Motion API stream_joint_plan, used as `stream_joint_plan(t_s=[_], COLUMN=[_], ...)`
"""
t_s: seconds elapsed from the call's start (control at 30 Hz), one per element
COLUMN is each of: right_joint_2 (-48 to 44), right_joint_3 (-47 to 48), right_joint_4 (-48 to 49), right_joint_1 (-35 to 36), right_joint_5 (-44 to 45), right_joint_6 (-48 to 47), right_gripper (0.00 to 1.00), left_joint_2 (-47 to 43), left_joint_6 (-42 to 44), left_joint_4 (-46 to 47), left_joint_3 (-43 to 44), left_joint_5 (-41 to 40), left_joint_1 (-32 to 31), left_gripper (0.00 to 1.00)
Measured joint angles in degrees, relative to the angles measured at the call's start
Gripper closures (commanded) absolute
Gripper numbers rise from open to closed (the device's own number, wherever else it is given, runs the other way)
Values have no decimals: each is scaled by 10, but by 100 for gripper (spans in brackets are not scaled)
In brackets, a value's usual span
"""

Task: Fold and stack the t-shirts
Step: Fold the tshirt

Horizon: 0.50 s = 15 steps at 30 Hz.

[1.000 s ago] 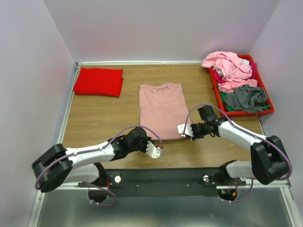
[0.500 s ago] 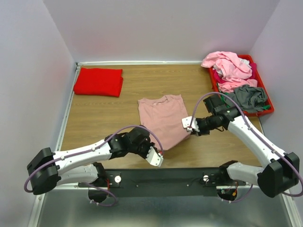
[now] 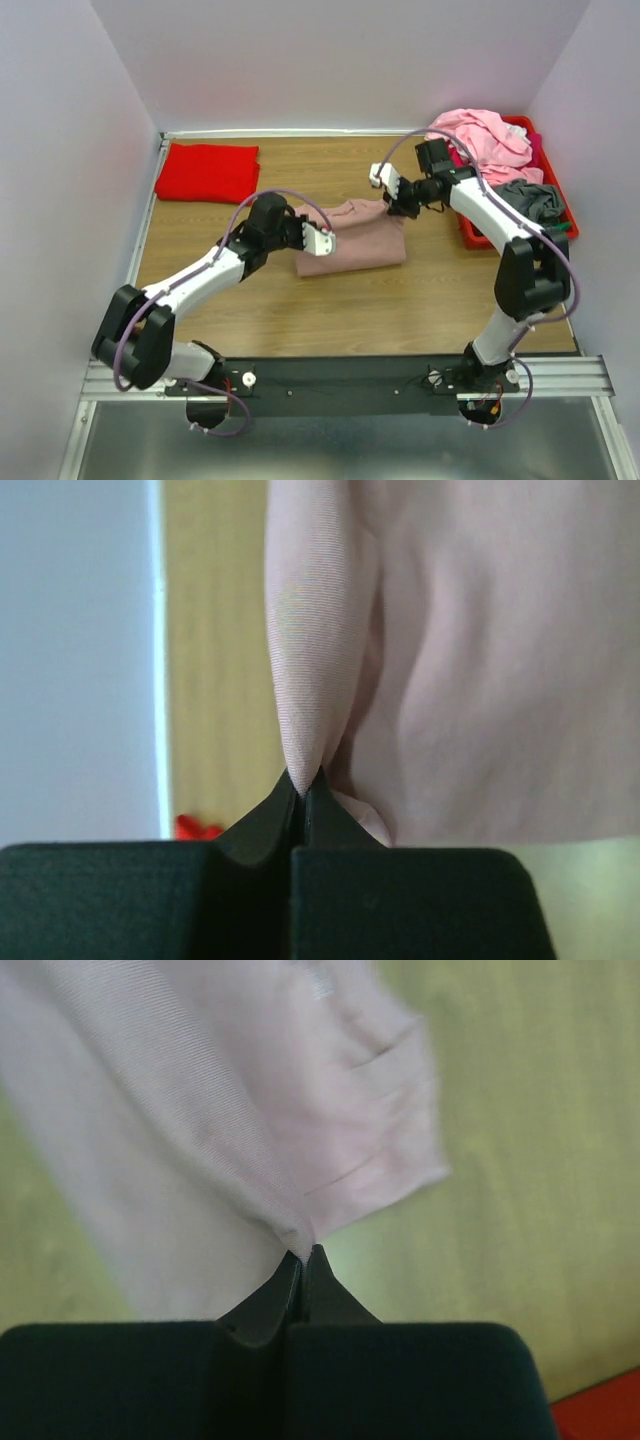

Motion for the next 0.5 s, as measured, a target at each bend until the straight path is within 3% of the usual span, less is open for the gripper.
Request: stream_joint_plan(t_s=[0.3, 0.5], right_joint_2=[197, 294], right_joint_3=[188, 266], right_joint_4=[123, 156], right_joint_1=[-5, -4], right_joint_5=[37, 57], right_joint_6=[138, 193], right_gripper=[99, 100], left_joint_2=[165, 253], left_joint_6=[-4, -5], left_joint_4=[157, 173], left_joint_3=[97, 145], left_joint_5=[-12, -35], left_joint_1=[84, 106], left_gripper=[100, 100])
